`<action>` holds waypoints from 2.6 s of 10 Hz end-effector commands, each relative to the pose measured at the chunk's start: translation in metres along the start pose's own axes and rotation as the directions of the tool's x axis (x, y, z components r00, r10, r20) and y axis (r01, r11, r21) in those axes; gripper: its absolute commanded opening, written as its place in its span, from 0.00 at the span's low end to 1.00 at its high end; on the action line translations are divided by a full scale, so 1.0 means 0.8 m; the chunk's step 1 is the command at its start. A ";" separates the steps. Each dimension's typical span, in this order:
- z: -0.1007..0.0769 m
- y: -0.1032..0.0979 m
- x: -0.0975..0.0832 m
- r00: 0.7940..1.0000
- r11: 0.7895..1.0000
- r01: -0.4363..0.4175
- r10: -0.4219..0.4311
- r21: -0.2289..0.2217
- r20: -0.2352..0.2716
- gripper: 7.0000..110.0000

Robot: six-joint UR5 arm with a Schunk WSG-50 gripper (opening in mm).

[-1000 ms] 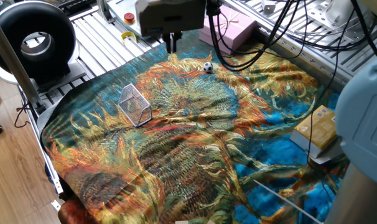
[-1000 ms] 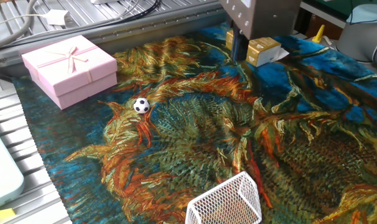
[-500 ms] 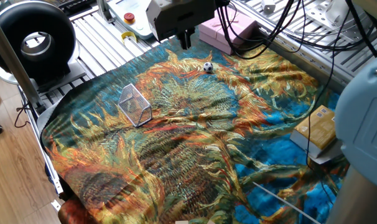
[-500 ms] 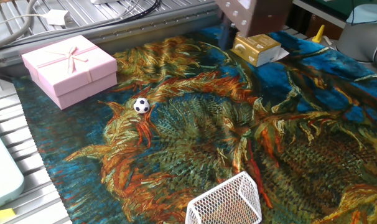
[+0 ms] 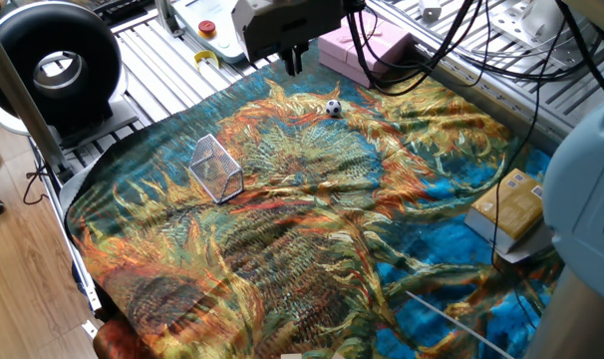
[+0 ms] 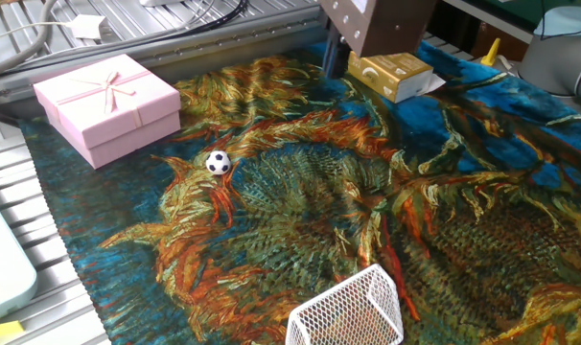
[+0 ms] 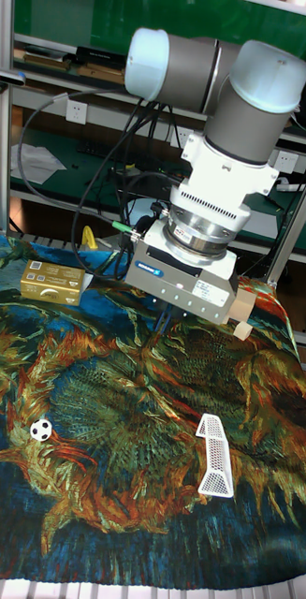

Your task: Push the soccer ball into the goal

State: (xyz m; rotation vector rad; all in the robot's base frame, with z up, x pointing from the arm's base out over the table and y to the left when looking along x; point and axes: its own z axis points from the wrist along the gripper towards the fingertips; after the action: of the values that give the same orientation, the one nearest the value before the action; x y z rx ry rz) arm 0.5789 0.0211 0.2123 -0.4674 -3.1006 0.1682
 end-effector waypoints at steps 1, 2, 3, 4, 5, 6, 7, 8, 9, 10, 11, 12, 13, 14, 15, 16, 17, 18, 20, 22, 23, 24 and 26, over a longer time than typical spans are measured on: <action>-0.001 -0.002 -0.007 1.000 1.000 -0.009 0.009 0.003 0.023 0.00; -0.001 -0.003 -0.007 1.000 1.000 -0.009 0.009 0.007 0.023 0.00; -0.001 -0.002 -0.009 1.000 1.000 -0.005 0.005 0.003 0.028 0.00; 0.003 -0.002 -0.020 0.998 1.000 -0.004 0.004 -0.006 0.057 0.00; 0.016 -0.006 -0.041 0.994 1.000 -0.016 0.018 -0.017 0.110 0.00; 0.026 -0.016 -0.055 0.990 1.000 -0.024 0.025 -0.006 0.140 0.00; 0.034 -0.023 -0.060 0.990 1.000 -0.027 0.028 -0.008 0.139 0.00; 0.038 -0.024 -0.059 0.993 0.999 -0.029 0.033 -0.033 0.115 0.00; 0.041 -0.021 -0.059 0.995 0.997 -0.023 0.031 -0.079 0.093 0.00; 0.042 -0.023 -0.061 0.996 0.995 -0.015 0.023 -0.097 0.082 0.00; 0.043 -0.028 -0.064 0.997 0.995 -0.010 0.018 -0.100 0.078 0.00; 0.043 -0.037 -0.068 0.997 0.995 -0.003 0.010 -0.096 0.074 0.00; 0.044 -0.047 -0.074 0.997 0.995 0.009 -0.003 -0.096 0.071 0.00; 0.044 -0.057 -0.079 0.998 0.995 0.022 -0.015 -0.101 0.066 0.00; 0.044 -0.064 -0.083 0.998 0.993 0.032 -0.025 -0.117 0.061 0.00; 0.042 -0.074 -0.088 0.998 0.992 0.045 -0.039 -0.121 0.056 0.00; 0.040 -0.085 -0.092 0.998 0.990 0.056 -0.050 -0.126 0.048 0.00; 0.039 -0.097 -0.096 0.997 0.990 0.068 -0.063 -0.124 0.048 0.00; 0.033 -0.131 -0.105 0.995 0.990 0.097 -0.093 -0.105 0.041 0.00; 0.018 -0.169 -0.110 0.991 0.983 0.133 -0.132 -0.126 0.015 0.00; 0.012 -0.189 -0.114 0.988 0.980 0.151 -0.151 -0.131 0.011 0.00; 0.009 -0.212 -0.119 0.984 0.975 0.177 -0.177 -0.135 0.010 0.00; 0.016 -0.246 -0.127 0.979 0.975 0.205 -0.203 -0.090 0.029 0.00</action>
State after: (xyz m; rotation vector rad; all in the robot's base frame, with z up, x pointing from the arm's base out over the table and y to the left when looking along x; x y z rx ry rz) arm 0.6214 -0.1618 0.2164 -0.2085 -3.1485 -0.0015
